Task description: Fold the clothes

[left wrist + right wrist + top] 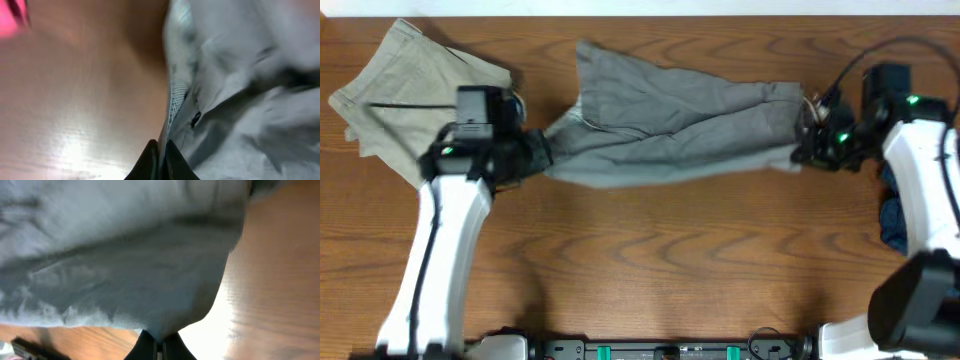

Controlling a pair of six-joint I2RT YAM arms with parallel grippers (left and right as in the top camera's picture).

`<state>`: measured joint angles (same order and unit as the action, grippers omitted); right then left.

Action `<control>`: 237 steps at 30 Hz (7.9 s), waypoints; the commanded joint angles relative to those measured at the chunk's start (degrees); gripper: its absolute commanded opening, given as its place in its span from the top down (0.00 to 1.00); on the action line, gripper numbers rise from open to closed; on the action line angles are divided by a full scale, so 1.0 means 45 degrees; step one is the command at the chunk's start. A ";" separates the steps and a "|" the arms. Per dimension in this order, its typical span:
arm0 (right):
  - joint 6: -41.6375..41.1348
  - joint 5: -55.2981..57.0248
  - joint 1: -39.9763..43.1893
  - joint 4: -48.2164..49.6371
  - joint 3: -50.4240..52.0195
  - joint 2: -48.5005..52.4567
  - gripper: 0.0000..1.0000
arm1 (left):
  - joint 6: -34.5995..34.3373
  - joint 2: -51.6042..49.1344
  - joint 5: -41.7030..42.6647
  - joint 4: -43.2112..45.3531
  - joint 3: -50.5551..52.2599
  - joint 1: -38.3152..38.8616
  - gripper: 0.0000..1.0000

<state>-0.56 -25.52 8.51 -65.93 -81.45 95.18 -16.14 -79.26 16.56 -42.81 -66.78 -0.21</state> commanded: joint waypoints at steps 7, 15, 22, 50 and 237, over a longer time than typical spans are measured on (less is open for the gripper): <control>0.0024 0.0797 0.0641 -0.1438 -0.4624 -0.2997 0.99 | 0.0481 0.3026 -0.0126 -0.0204 -0.3332 -0.0044 0.94; -0.0821 0.1384 0.2574 -0.1447 -0.7684 -0.4954 0.99 | 0.0471 0.4371 -0.0160 -0.0087 -0.5416 -0.0058 0.94; -0.0816 0.1384 0.3891 -0.1554 -0.9170 -0.5153 0.99 | 0.0408 0.4663 -0.0155 0.0000 -0.6037 -0.0058 0.94; -0.5620 -0.1515 0.4216 0.9020 -1.0040 0.1302 0.99 | -0.1243 -0.4459 0.1253 0.6795 -1.1361 -0.0627 0.94; -0.4731 0.2749 0.1389 0.0627 0.4216 -0.2521 0.45 | -0.1977 -0.5105 -0.2725 -0.5061 -0.1404 0.1564 0.30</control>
<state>-19.03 -13.15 15.40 -61.67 -64.55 84.95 -19.86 -102.41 4.16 -65.47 -75.40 6.96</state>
